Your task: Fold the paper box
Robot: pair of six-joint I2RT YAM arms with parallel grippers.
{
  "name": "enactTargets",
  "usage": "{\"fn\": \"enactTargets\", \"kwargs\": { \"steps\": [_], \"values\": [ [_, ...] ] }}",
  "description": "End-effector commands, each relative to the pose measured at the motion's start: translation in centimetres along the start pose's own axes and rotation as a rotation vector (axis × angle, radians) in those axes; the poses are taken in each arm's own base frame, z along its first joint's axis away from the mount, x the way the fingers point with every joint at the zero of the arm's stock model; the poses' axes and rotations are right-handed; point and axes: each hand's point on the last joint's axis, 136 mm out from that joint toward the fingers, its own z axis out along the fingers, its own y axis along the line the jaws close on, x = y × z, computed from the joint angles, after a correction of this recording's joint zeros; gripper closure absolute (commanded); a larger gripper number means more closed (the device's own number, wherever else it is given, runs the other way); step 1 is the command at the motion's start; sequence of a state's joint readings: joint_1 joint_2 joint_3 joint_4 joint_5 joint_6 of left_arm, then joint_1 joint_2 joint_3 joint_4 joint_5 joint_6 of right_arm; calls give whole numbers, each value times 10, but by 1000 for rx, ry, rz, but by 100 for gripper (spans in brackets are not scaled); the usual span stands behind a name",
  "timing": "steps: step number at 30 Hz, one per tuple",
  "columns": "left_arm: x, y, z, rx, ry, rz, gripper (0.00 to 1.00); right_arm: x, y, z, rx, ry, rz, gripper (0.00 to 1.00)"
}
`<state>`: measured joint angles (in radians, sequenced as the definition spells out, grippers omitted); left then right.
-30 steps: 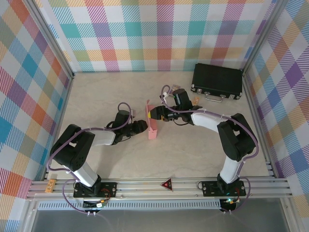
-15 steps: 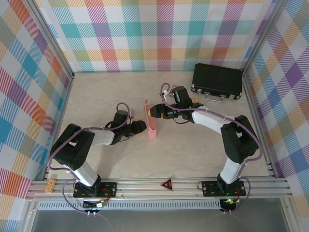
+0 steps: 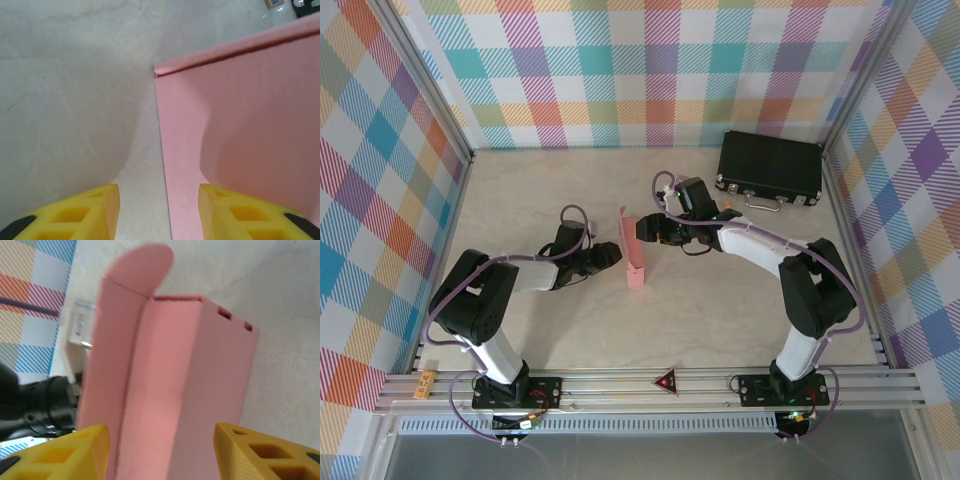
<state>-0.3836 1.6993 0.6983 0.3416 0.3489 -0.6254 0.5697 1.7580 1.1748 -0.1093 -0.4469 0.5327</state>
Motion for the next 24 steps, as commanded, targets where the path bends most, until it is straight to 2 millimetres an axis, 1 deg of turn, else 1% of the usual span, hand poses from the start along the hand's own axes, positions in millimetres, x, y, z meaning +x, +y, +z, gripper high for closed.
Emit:
{"fn": "enactTargets", "kwargs": {
  "steps": [1,4,10,14,17,22,24],
  "values": [
    [-8,-2,5,1,17,31,55,5,5,10,-50,61,19,42],
    [-11,-6,11,5,36,41,56,9,-2,17,-43,79,41,43],
    [-13,-13,20,27,79,55,57,17,-20,23,5,79,110,47],
    [-13,-14,21,27,91,56,58,27,-37,26,70,70,185,51],
    [-17,-18,16,23,80,66,58,34,-48,25,108,61,219,53],
    [-28,-28,-1,-2,54,106,57,40,-59,20,159,34,254,53],
    [-33,-33,-9,-11,38,122,56,42,-61,20,163,35,255,53]
  ]
}}
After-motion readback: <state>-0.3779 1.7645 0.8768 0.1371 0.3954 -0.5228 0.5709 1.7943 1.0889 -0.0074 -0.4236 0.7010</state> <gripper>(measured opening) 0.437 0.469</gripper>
